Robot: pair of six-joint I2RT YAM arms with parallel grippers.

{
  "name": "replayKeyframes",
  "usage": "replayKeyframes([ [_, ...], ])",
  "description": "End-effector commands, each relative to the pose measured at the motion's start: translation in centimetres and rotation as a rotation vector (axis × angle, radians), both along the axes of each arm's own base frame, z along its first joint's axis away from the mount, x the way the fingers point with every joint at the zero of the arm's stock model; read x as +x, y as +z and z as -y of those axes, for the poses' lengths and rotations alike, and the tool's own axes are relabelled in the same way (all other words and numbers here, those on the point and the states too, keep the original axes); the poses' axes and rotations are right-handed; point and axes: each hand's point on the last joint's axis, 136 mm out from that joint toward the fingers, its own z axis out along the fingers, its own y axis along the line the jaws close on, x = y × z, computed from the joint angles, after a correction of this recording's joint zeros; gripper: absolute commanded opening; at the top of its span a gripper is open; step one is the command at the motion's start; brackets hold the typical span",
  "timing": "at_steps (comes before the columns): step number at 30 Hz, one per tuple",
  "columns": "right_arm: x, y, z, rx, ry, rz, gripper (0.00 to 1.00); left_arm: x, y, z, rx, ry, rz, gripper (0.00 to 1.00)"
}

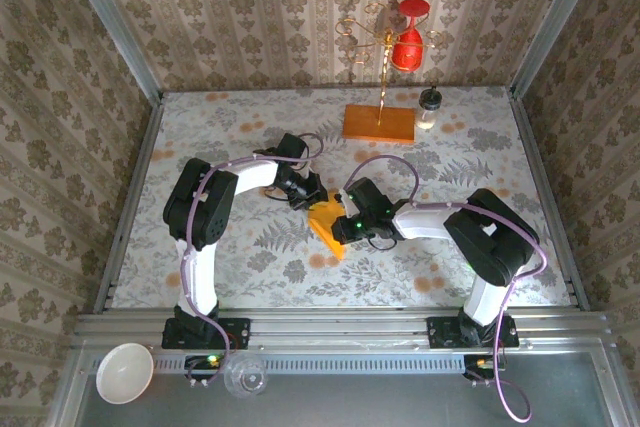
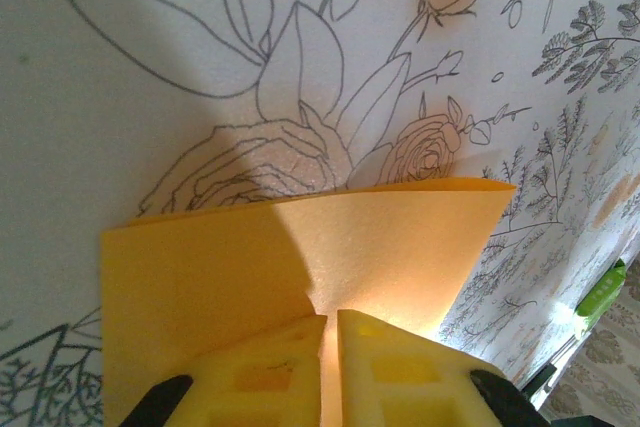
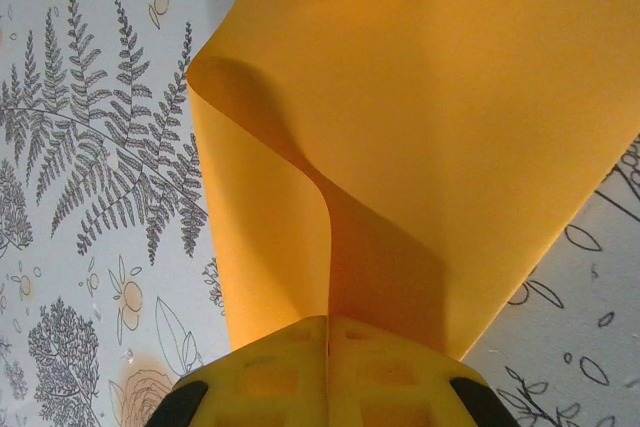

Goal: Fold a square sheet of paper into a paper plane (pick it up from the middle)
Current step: Third fold the triangle at the center of the table.

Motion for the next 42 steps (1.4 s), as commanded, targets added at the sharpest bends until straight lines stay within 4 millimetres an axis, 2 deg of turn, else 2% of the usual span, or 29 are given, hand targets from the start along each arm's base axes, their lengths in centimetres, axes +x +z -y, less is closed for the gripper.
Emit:
replayKeyframes([
  [1, 0.0, -0.6, -0.1, -0.008, 0.012, -0.026, 0.03, -1.8, -2.0, -0.4, 0.051, -0.028, -0.068, 0.14],
  [8, -0.2, -1.4, 0.3, -0.035, 0.006, -0.045, 0.04, -1.7, -1.5, -0.3, 0.045, -0.021, -0.061, 0.12],
  [14, -0.5, -2.2, 0.9, -0.064, -0.002, -0.064, 0.03, -0.4, 1.7, -0.5, -0.002, 0.037, 0.002, 0.14],
  [17, -0.6, -2.3, 1.0, -0.069, -0.005, -0.069, 0.03, -0.1, 3.1, -1.5, -0.001, 0.093, 0.028, 0.19],
  [22, -0.5, -2.3, 0.9, -0.068, -0.006, -0.071, 0.03, -0.8, 4.3, -3.7, 0.013, 0.182, 0.051, 0.25],
  [25, -0.5, -2.4, 0.8, -0.070, -0.006, -0.074, 0.04, -2.0, 4.7, -3.8, 0.007, 0.204, 0.051, 0.27],
  [29, -0.5, -2.6, 0.9, -0.073, -0.006, -0.081, 0.03, -3.9, 4.5, -3.1, 0.012, 0.216, 0.037, 0.25],
  [33, -0.6, -2.8, 1.0, -0.080, -0.009, -0.085, 0.03, -5.5, 3.5, -2.1, 0.013, 0.221, 0.013, 0.18],
  [42, -0.6, -3.0, 1.1, -0.087, -0.013, -0.091, 0.04, -6.7, 1.9, -1.2, 0.034, 0.194, -0.026, 0.11],
])
